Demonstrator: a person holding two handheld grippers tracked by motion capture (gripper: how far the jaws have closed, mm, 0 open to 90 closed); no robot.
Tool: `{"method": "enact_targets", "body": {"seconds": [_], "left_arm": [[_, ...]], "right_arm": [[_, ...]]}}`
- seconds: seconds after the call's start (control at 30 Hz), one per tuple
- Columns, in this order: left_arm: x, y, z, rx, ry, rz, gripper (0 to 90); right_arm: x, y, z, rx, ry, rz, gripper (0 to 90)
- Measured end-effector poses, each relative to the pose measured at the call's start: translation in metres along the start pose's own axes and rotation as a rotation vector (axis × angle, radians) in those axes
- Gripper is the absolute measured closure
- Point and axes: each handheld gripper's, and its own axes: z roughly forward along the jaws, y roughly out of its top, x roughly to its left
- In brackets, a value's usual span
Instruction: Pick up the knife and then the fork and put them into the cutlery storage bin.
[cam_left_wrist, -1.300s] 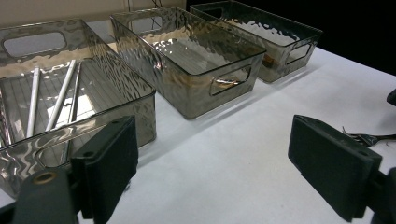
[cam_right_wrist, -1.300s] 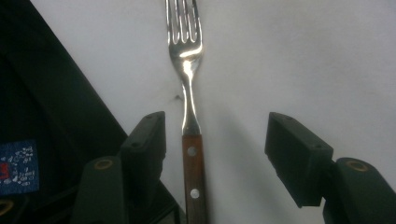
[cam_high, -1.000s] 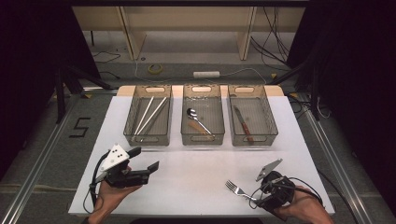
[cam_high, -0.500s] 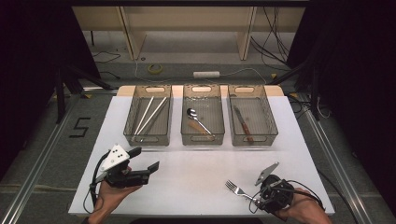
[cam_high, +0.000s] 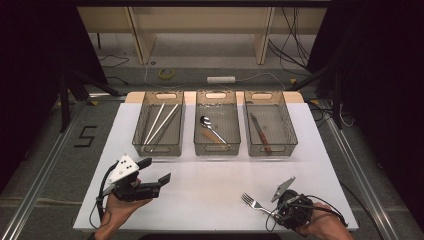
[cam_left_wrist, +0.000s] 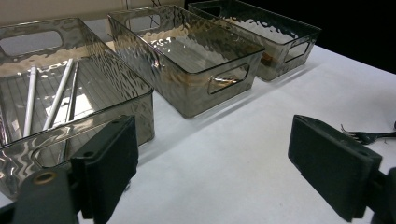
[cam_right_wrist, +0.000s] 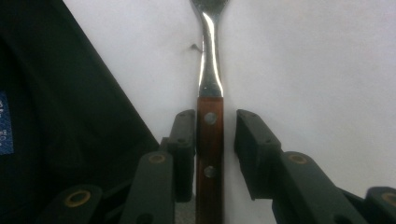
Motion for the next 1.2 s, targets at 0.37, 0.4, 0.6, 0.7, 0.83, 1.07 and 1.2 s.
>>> {"method": "enact_targets", "body": {"seconds": [0.37, 0.4, 0.6, 0.7, 0.83, 1.07, 1.2], "left_arm": [[-0.0002, -0.0001, -0.0001, 0.003, 0.000, 0.005, 15.7], [-0.0002, -0.0001, -0.0002, 0.003, 0.000, 0.005, 15.7], [-0.0001, -0.0001, -0.0001, 0.003, 0.001, 0.005, 15.7], [-0.0004, -0.0002, 0.0000, 0.003, 0.001, 0.004, 15.7], [-0.0003, -0.0001, 0.0000, 0.003, 0.002, 0.006, 15.7], [-0.0003, -0.0001, 0.0001, 0.003, 0.001, 0.006, 15.7], [-0.0003, 0.0000, 0.0001, 0.003, 0.001, 0.005, 15.7]], "right_arm": [[0.0011, 0.0025, 0.0011, 0.020, -0.015, -0.021, 71.3], [0.0017, 0.0029, 0.0010, 0.023, -0.016, -0.018, 71.4], [0.0021, 0.0033, 0.0012, 0.026, -0.023, -0.021, 73.6], [0.0027, 0.0037, 0.0013, 0.029, -0.026, -0.023, 74.9], [0.0034, 0.0045, 0.0013, 0.035, -0.032, -0.033, 76.5], [0.0041, 0.0051, 0.0009, 0.037, -0.034, -0.043, 77.6], [0.0044, 0.0048, 0.0001, 0.032, -0.035, -0.038, 77.8]]}}
